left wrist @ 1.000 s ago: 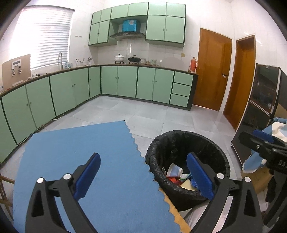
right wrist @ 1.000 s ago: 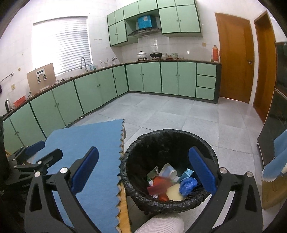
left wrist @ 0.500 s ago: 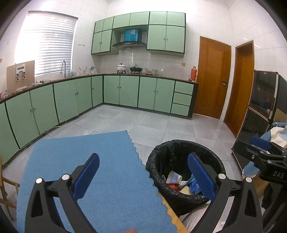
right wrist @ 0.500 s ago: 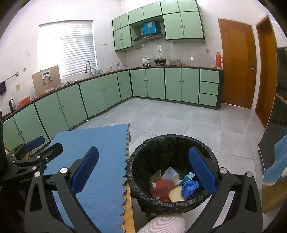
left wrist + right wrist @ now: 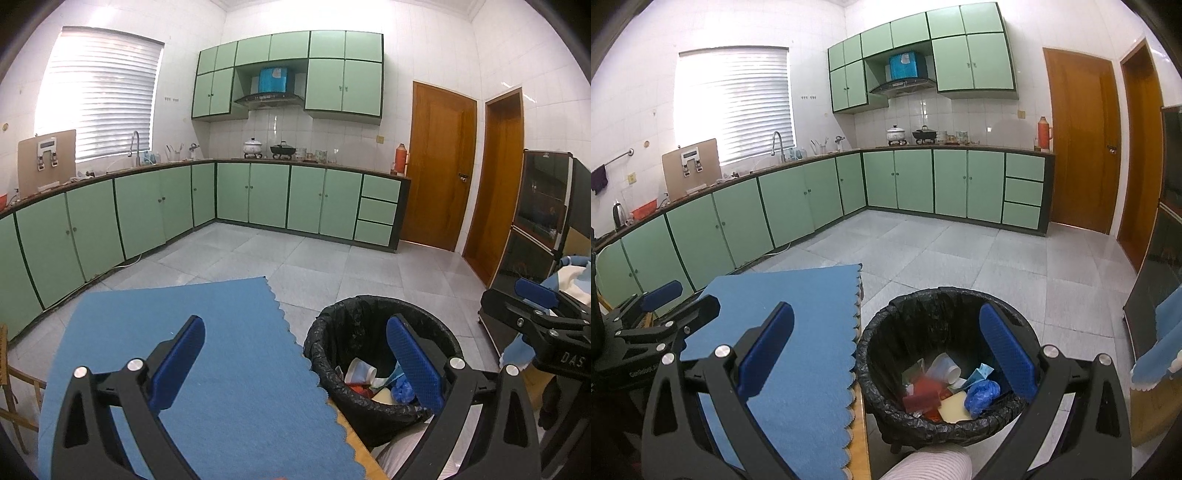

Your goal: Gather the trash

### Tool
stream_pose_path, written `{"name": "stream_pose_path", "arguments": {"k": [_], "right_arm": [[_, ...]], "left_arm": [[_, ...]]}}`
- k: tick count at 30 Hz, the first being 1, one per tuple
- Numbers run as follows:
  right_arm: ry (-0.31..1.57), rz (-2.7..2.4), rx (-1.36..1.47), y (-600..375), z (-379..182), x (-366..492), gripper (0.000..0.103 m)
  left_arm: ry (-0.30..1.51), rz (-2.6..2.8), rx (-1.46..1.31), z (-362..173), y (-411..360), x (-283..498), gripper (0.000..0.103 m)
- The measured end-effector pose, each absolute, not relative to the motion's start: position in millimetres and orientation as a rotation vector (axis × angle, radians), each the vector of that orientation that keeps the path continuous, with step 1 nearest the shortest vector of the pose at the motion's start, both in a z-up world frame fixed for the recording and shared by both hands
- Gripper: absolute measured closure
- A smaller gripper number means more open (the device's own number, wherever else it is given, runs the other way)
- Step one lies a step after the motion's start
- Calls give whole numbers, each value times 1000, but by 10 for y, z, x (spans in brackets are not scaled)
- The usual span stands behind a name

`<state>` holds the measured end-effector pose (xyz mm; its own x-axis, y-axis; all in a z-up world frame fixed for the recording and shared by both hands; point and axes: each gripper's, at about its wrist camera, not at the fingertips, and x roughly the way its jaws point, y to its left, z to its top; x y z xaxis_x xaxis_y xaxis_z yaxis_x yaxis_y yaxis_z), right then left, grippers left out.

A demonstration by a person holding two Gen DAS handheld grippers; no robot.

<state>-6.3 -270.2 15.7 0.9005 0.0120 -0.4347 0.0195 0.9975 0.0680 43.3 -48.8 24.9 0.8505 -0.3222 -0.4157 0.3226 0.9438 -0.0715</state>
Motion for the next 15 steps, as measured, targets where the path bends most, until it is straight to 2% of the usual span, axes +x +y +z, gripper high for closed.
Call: {"name": "stream_pose_path", "arguments": {"k": [15], "right_arm": [[440, -2, 62, -2654, 172, -74, 5]], "left_arm": [[432, -336, -1, 293, -466, 408, 6]]}}
